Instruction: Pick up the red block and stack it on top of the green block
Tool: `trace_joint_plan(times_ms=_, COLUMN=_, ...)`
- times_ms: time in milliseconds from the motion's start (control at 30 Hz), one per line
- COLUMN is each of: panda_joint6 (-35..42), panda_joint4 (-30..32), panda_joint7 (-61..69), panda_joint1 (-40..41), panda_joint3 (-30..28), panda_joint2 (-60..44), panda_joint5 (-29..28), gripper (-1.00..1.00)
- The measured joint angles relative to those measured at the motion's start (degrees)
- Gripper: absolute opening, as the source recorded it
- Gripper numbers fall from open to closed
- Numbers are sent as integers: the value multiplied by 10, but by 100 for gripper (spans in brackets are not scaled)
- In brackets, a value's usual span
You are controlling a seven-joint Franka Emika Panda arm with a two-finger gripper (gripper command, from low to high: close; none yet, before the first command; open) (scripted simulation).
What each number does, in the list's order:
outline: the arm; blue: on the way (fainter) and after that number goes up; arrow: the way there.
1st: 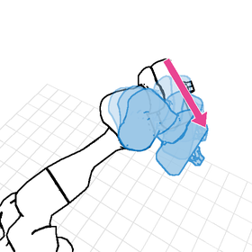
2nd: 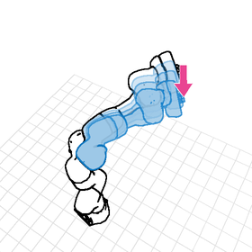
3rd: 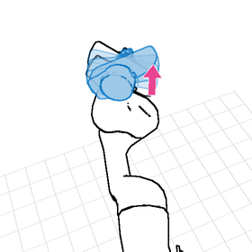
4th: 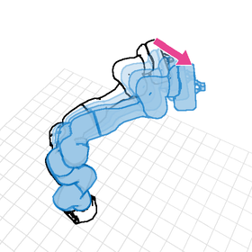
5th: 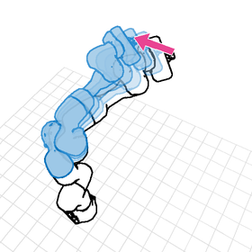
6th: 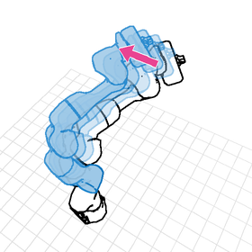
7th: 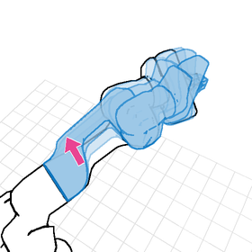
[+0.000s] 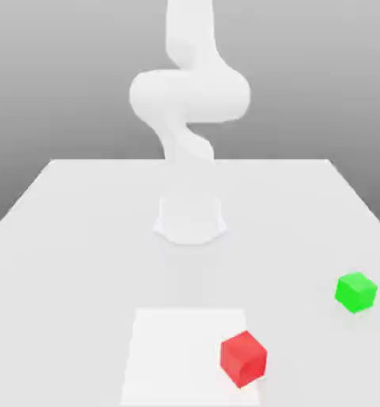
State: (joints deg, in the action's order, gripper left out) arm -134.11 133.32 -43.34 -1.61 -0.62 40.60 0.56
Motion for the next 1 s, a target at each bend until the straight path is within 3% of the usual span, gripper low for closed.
trace_joint_plan(times_ms=467, panda_joint6=-131, panda_joint4=86, panda_joint7=138, panda_joint1=-70, panda_joint3=-10, panda_joint2=-295, panda_joint5=28, gripper=0)
trace_joint_plan(times_ms=733, panda_joint6=-205, panda_joint4=135, panda_joint7=189, panda_joint1=-94, panda_joint3=-1, panda_joint2=-460, panda_joint5=6, gripper=0)
trace_joint_plan(times_ms=933, panda_joint6=-300, panda_joint4=129, panda_joint7=196, panda_joint1=-95, panda_joint3=1, panda_joint2=-584, panda_joint5=0, gripper=0)
trace_joint_plan(times_ms=967, panda_joint6=-311, panda_joint4=127, panda_joint7=196, panda_joint1=-94, panda_joint3=1, panda_joint2=-597, panda_joint5=0, gripper=-100)
trace_joint_plan(times_ms=1000, panda_joint6=-311, panda_joint4=127, panda_joint7=196, panda_joint1=-94, panda_joint3=1, panda_joint2=-597, panda_joint5=0, gripper=-100)
